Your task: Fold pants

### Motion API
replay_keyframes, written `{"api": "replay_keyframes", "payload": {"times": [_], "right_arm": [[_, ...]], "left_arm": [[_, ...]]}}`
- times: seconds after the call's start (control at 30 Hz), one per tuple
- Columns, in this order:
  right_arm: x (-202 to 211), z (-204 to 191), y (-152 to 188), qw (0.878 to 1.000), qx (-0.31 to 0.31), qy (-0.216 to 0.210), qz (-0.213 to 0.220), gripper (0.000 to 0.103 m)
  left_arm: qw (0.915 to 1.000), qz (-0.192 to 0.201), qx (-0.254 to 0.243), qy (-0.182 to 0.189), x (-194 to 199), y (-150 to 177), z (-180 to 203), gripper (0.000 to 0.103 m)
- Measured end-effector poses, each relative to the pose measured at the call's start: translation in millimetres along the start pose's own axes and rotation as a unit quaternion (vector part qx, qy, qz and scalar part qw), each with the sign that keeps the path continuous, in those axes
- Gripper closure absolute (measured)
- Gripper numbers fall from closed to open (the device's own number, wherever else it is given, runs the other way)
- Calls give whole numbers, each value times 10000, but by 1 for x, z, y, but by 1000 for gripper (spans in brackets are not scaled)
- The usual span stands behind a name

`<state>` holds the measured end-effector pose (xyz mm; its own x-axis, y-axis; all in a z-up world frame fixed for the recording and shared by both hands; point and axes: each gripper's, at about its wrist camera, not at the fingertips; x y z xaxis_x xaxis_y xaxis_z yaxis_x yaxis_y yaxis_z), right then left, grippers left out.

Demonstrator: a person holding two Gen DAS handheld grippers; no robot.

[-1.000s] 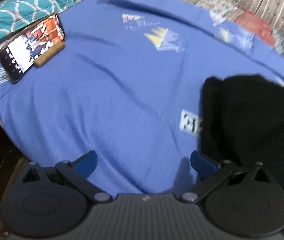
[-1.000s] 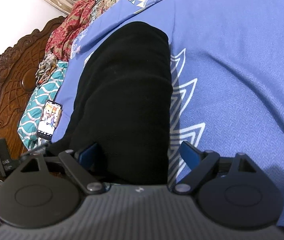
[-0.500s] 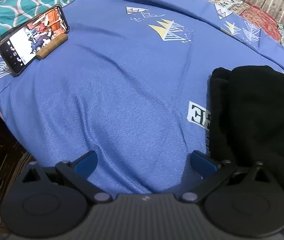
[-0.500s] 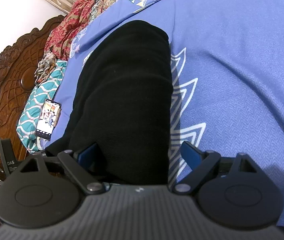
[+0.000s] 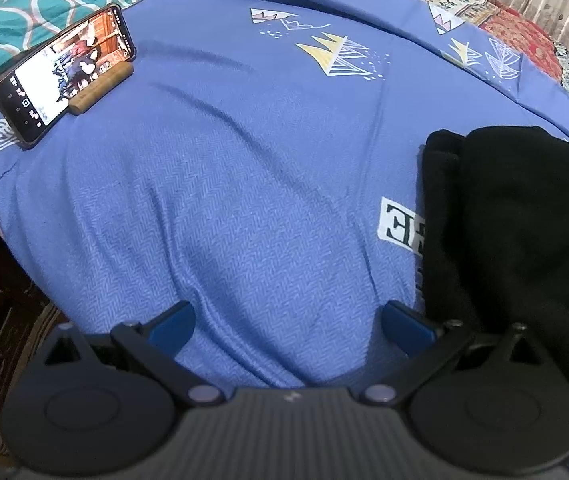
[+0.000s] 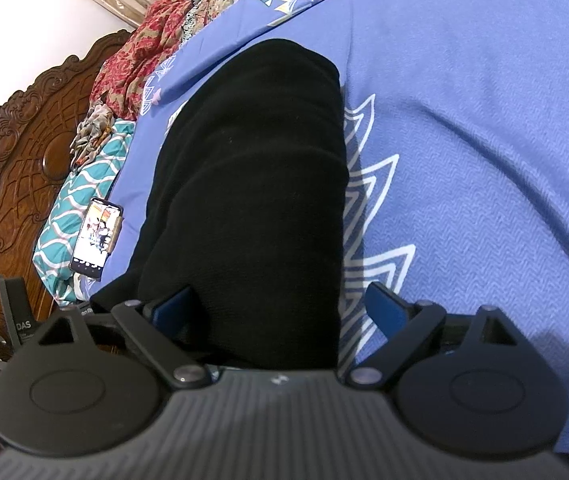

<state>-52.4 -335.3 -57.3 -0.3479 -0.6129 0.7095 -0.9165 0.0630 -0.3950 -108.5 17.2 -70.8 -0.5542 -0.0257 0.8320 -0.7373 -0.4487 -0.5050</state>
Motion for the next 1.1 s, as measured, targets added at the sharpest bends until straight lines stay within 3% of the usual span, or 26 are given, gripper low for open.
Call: {"api": "replay_keyframes", "payload": {"times": [0.27,0.87,1.1], "right_arm": [[-2,-3,3,9999,-81,-56,48,0],[0,-5,9,9997,-125,-44,182,0],[2,4,8,9988,-378,-247,205,0]], "left_arm": [[9999,78,-79,55,-2,3,-2,0],[9993,145,-44,352,-1,5,-12,0],[9992,168,-104,345,-1,7,-11,0]]}}
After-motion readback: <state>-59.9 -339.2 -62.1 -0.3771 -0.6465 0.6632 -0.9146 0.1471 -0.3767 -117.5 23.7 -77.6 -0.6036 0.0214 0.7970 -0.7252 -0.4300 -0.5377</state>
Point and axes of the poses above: each gripper's, at about its wrist camera, not at the fingertips, and x roughly against the way its jaws point, z to its right, y to its underside, and after that the axes turned 7 degrees about y, right-handed
